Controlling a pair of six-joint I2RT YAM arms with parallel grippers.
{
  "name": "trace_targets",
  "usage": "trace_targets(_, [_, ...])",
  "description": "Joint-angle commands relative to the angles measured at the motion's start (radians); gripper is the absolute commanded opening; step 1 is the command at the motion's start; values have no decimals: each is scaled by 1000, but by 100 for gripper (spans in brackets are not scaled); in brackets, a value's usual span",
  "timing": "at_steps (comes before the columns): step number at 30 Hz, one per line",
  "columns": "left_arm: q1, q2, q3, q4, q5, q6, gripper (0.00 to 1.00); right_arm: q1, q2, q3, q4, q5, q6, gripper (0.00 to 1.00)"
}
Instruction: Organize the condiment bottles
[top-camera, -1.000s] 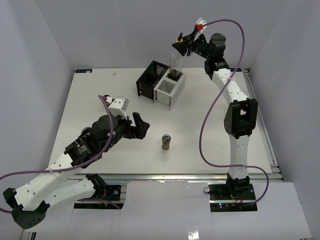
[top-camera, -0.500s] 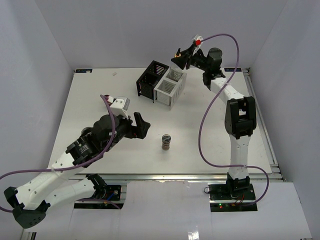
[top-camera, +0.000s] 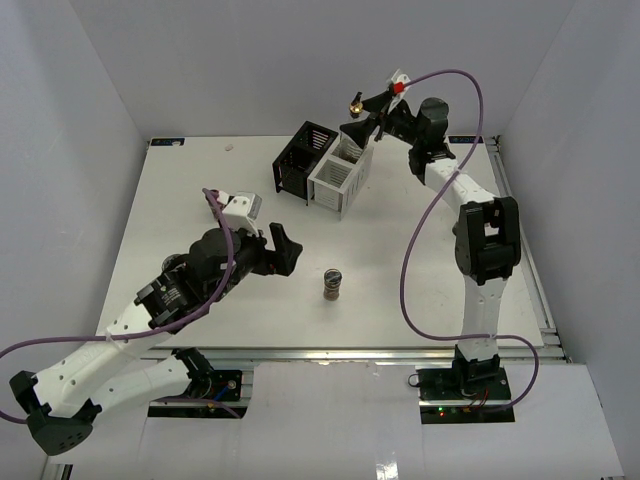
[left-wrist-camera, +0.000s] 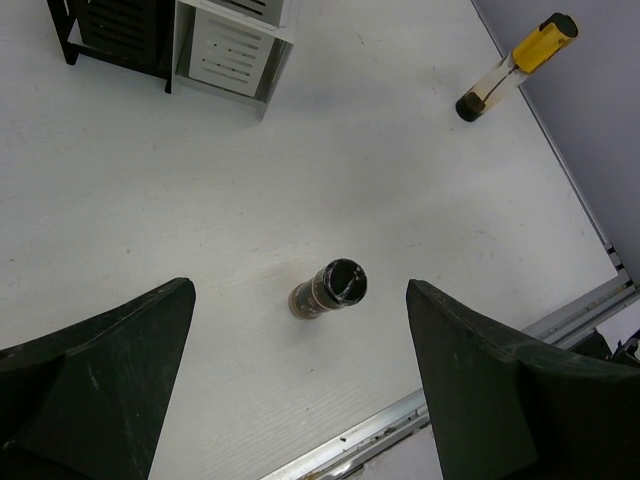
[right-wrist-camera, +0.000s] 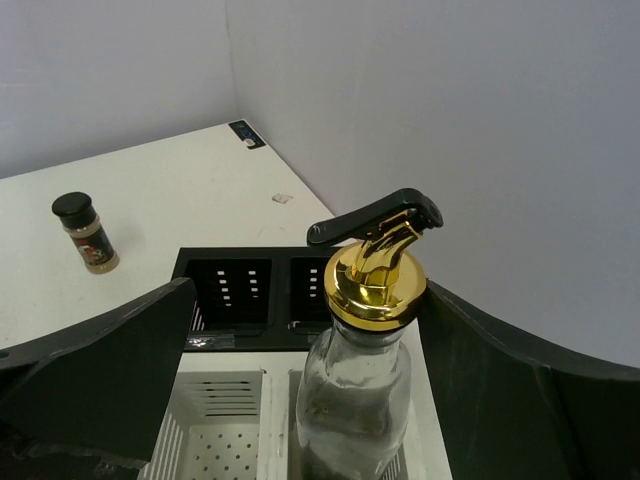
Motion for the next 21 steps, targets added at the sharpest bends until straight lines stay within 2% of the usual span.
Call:
trace_targets(1, [3, 15, 12, 52, -65, 8, 98, -19, -128, -43, -19, 80, 26, 98])
trace_targets(4, [12, 91, 90, 9, -106, -5, 98, -28, -232, -100, -141, 205, 18, 96])
trace_targets(6, [34, 153, 167, -45, -81, -29, 98, -41, -305, -167, -218, 284, 37, 95])
trace_targets(8, [52, 185, 231, -66, -54, -47, 97, -53, -375, -231, -261, 316, 49, 96])
trace_targets(11, [96, 263, 328, -137, -93, -52, 97, -53, -481, -304, -419, 341, 61, 96])
trace_targets(14, [271, 333, 402, -191, -53, -63, 97, -39, -640, -414, -585, 345, 102, 96])
trace_targets(16, [439, 368, 396, -196, 16, -80, 95, -13, -795, -515, -615, 375, 102, 96])
trace_targets(18, [504, 407, 375, -204, 68, -95, 90, 31, -879, -639, -623, 410, 102, 96])
trace_targets(21, [584, 439, 323, -202, 56, -106, 88, 107, -1022, -742, -684, 479, 89, 97])
